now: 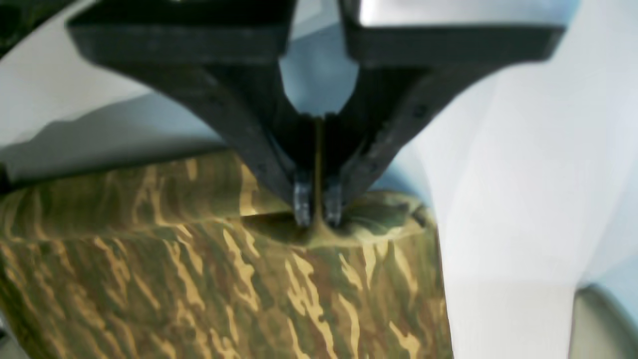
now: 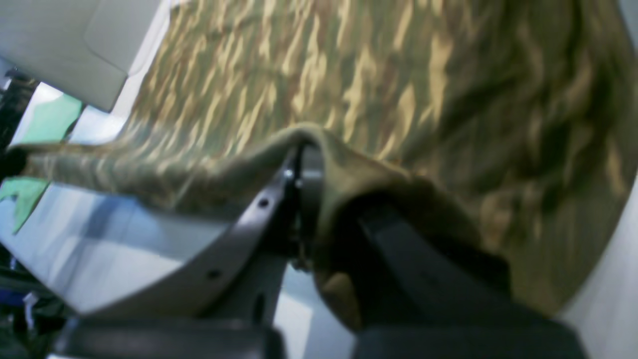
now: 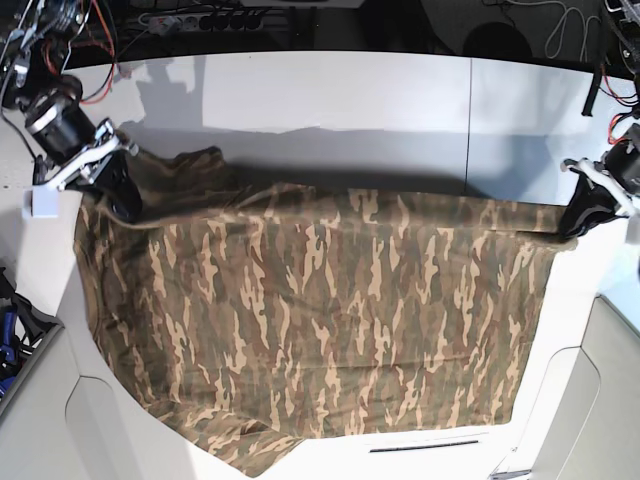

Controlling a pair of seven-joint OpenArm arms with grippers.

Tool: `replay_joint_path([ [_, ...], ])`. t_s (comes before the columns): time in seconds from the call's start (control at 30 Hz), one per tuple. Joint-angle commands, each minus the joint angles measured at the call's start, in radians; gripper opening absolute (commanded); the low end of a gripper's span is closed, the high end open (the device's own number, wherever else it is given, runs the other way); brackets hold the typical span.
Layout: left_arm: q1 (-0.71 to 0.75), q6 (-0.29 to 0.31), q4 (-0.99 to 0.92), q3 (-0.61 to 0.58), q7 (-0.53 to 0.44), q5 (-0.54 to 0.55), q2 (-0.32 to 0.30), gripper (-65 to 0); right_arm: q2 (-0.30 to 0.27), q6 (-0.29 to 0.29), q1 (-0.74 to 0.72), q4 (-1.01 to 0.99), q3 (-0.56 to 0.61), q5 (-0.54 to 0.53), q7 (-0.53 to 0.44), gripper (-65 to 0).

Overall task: Fold the T-shirt properly
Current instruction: 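Lift the hem with both grippers and fold it over toward the collar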

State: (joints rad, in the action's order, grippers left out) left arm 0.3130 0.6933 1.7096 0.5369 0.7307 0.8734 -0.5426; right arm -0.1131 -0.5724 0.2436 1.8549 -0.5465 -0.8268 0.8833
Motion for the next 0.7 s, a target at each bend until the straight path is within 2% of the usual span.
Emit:
replay_joint_path([
  [0.0, -0.035, 0.005, -0.014, -0.018, -0.048, -0.020, -0.020, -65.0, -0.020, -0.001, -0.043, -0.010, 0.005, -0.002, -0.038, -65.0],
  [0.13, -0.175, 0.005, -0.149, -0.103, -0.101, -0.134, -0.020, -65.0, -0.074, -0.001, -0.194, -0.169, 0.048, 0.065, -0.079, -65.0],
  [0.33, -0.358, 0.005, -0.336, -0.183, -0.107, -0.169, -0.020, -65.0, -0.150, -0.001, -0.423, -0.433, 0.134, 0.081, -0.081, -65.0],
  [0.5, -0.472, 0.005, -0.454, -0.226, -0.206, -0.271, -0.019, -65.0, -0.158, -0.001, -0.610, -0.637, 0.211, 0.180, -0.140, -65.0],
  [0.67, -0.580, 0.005, -0.588, -0.254, -0.219, -0.275, -0.020, -65.0, -0.158, 0.000, -0.733, -0.795, 0.293, 0.254, -0.216, -65.0],
])
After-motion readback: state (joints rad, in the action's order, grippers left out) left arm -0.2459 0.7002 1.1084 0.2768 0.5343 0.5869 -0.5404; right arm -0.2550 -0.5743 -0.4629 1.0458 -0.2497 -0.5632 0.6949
